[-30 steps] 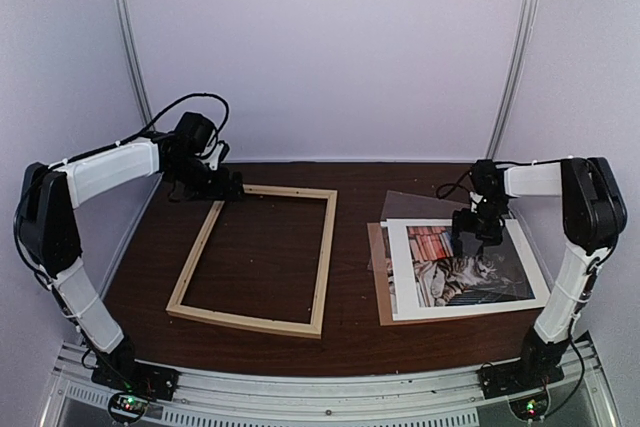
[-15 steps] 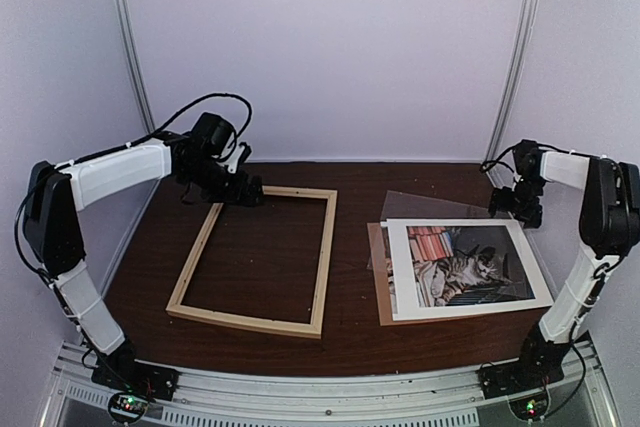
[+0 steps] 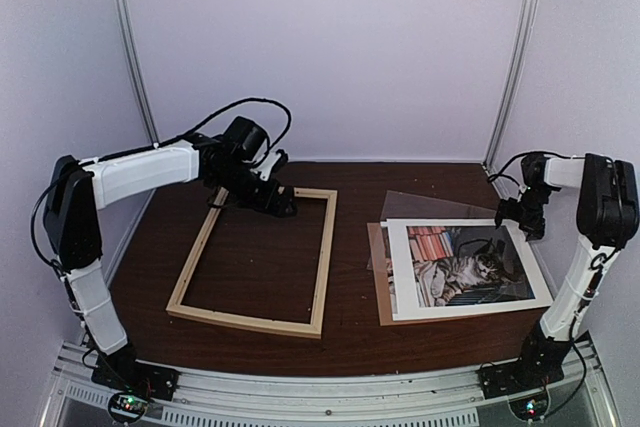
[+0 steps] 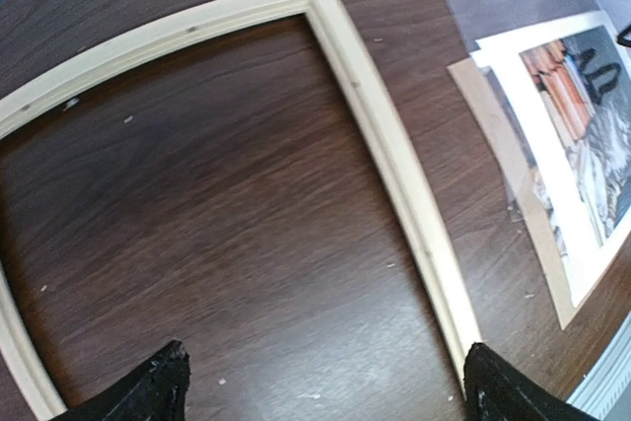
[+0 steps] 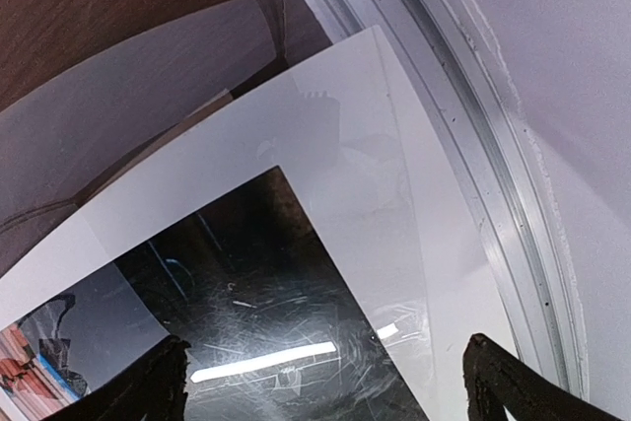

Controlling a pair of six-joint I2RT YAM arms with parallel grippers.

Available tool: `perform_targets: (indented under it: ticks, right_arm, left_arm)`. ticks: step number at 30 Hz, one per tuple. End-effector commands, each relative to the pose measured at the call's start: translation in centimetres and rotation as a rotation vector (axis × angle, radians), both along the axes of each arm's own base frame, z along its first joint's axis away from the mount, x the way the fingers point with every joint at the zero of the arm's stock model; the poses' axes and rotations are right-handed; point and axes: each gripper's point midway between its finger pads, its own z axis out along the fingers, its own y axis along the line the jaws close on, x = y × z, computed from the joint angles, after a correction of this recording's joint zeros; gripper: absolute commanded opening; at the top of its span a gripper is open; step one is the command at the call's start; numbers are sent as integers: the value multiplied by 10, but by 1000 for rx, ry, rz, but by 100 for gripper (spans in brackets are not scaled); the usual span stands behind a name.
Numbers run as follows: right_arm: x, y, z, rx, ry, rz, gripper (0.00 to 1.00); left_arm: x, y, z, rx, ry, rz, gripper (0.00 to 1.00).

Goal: Put the photo into the frame
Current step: Pick up the glass panel from the mat board.

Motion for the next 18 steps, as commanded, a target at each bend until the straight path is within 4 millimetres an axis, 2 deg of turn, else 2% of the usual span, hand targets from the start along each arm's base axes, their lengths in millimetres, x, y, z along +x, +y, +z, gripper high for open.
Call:
perform_targets:
  ticks: [1, 6, 12, 18]
  right_arm:
    - [-7, 4, -16, 39, 34, 3, 96]
    - [-11, 1, -24, 45, 54, -8, 94]
    - [-17, -2, -31, 46, 77, -14, 93]
    - [-20, 9, -37, 100, 71, -3, 89]
  left_arm:
    - [-1, -43, 14, -60, -46, -98, 97]
    - [-16, -79, 9, -70, -36, -168, 97]
    - [-27, -112, 1, -75, -27, -225, 97]
    - [-31, -147, -13, -100, 5, -273, 97]
